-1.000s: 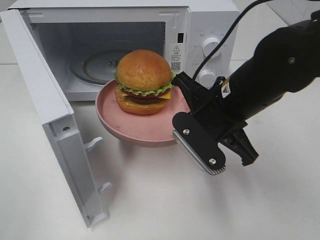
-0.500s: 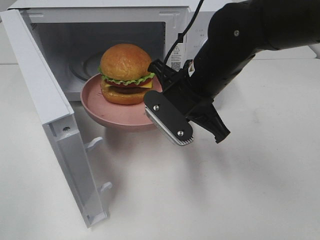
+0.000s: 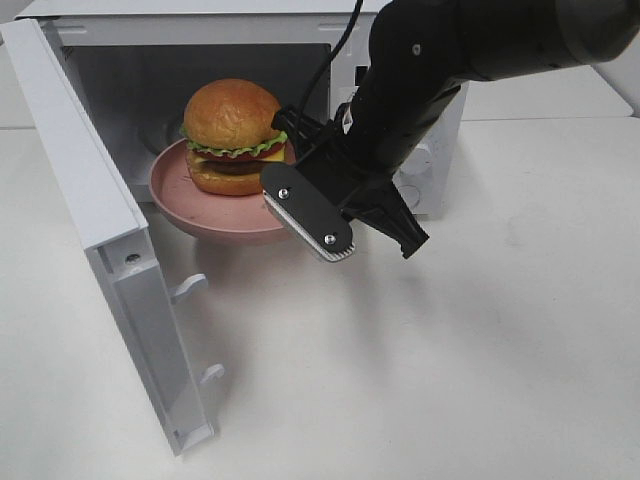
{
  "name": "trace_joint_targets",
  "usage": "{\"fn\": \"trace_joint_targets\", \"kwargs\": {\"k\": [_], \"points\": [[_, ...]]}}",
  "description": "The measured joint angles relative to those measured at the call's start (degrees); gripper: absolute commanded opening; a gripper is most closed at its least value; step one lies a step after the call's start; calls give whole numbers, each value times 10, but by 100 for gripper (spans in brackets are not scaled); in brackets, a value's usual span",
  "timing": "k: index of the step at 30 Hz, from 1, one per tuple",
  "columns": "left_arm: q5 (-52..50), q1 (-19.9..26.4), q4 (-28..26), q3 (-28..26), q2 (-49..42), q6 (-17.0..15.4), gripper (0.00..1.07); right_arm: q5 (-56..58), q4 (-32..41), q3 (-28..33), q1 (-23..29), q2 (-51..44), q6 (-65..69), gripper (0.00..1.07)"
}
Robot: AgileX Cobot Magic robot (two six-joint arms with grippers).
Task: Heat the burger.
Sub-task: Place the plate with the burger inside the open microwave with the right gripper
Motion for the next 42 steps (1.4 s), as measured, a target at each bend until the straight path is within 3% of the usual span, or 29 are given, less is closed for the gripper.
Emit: {"fn": "trace_joint_targets", "kwargs": {"k": [13,42], "points": [[0,0,0,0,0,0,98,36,-37,-119,0,78,34,0],[0,0,0,0,0,0,98,65,-54,-289,-4,210,130,0]]}}
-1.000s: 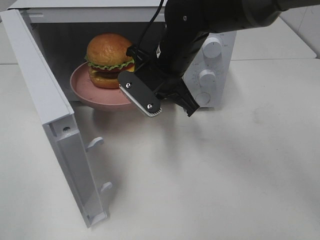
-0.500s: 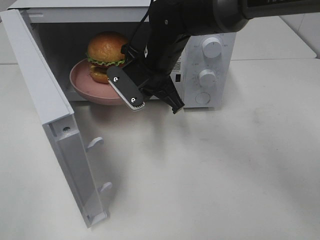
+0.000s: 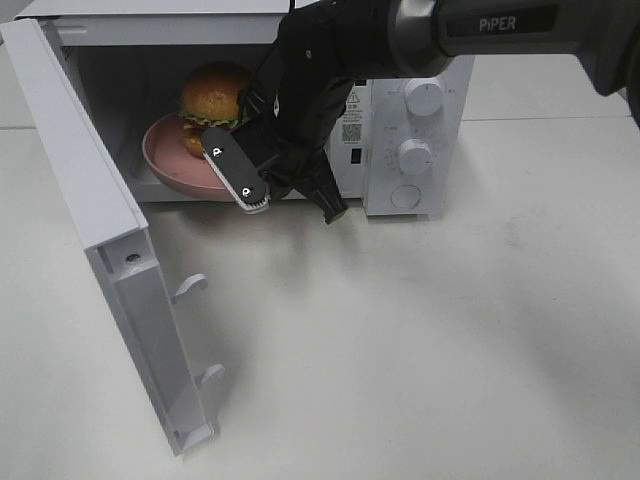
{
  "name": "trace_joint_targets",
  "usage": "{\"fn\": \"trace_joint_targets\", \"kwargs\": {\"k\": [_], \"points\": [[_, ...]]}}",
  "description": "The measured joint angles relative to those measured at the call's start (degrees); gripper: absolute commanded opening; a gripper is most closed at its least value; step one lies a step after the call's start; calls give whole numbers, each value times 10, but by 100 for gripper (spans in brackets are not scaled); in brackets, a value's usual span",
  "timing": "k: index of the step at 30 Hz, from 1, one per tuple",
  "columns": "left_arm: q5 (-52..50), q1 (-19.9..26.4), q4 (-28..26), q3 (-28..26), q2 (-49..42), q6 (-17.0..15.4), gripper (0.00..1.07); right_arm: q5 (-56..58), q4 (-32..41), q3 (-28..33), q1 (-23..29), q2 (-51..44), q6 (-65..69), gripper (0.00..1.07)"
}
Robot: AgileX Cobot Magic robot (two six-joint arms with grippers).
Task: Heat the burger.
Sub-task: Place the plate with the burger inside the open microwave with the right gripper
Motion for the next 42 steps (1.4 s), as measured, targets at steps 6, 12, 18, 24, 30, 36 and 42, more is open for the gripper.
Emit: {"fn": "trace_joint_targets", "kwargs": {"k": [6,12,18,24,30,36,42], "points": [[0,0,0,0,0,0,98,3,-12,-39,-7,26,23,0],[0,0,0,0,0,0,98,17,-23,-83,-9,52,36,0],[0,0,0,0,0,0,98,17,-32,-110,-9,68,55,0],[0,0,0,0,0,0,98,17,-39,-118,-10,75,62,2],[0,0,0,0,0,0,98,9,-44,-120,-16,78,68,15],[0,0,0,0,0,0,98,-5,-46,-126,-16,78,88,35],[0,0,0,0,0,0,98,-6,-47,-124,-16,77,113,58]]}}
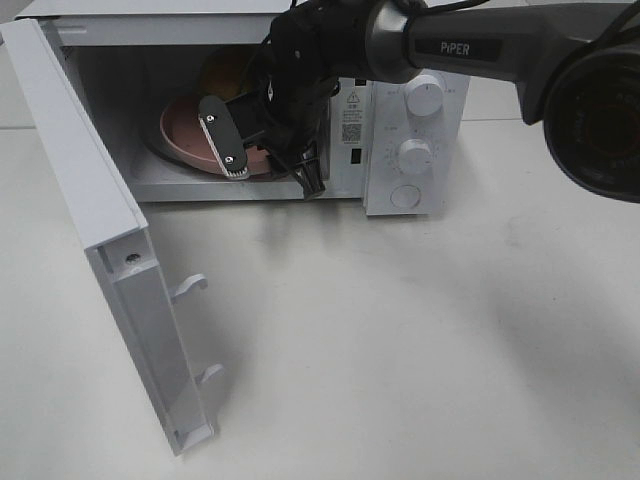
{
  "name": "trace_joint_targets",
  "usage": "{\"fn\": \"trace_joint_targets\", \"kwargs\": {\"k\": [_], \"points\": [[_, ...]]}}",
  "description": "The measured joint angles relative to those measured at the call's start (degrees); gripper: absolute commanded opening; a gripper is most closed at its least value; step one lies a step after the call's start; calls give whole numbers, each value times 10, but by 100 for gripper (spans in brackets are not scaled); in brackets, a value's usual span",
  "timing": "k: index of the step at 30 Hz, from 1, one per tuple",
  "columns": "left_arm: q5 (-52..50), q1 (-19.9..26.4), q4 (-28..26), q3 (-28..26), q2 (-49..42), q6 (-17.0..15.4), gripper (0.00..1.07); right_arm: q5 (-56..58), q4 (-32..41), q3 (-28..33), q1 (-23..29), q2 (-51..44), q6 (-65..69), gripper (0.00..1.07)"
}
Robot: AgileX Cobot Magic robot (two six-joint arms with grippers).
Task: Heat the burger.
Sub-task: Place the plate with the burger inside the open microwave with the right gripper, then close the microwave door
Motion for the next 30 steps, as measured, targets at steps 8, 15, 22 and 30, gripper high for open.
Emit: {"fn": "trace_joint_targets", "kwargs": {"k": [8,15,22,30], "points": [[0,0,0,0,0,0,98,-44,11,78,6,-53,2,71],[0,0,0,0,0,0,98,-76,19,166,7,-105,2,71],[0,0,0,0,0,0,98,-105,19,261,7,-166,2,71],[0,0,0,0,0,0,98,-122,19,353,7,-238,3,71]]}}
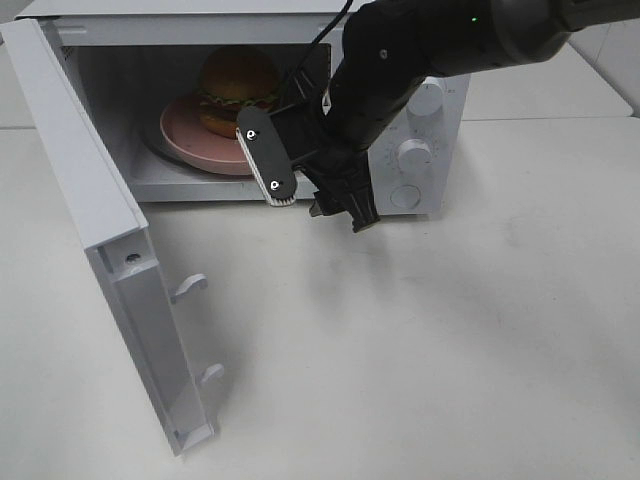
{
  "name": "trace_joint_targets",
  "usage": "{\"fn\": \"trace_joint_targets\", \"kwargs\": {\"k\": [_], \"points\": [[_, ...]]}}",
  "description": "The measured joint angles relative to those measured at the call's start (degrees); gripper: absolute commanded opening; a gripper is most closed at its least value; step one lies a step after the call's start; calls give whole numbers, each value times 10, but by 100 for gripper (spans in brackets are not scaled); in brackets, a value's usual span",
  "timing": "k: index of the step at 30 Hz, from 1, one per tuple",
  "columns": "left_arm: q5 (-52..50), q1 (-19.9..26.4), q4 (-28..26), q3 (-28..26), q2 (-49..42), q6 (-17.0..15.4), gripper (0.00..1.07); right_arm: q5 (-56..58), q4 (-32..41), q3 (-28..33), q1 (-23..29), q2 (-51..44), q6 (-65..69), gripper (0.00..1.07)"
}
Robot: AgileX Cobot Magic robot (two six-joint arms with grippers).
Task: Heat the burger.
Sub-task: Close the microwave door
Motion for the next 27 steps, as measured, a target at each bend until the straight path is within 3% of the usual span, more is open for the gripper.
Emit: {"fn": "trace_joint_targets", "kwargs": {"k": [15,27], "points": [[0,0,0,0,0,0,98,-5,0,129,0,-130,80,70],[0,0,0,0,0,0,98,40,0,191,0,-220,268,70]]}}
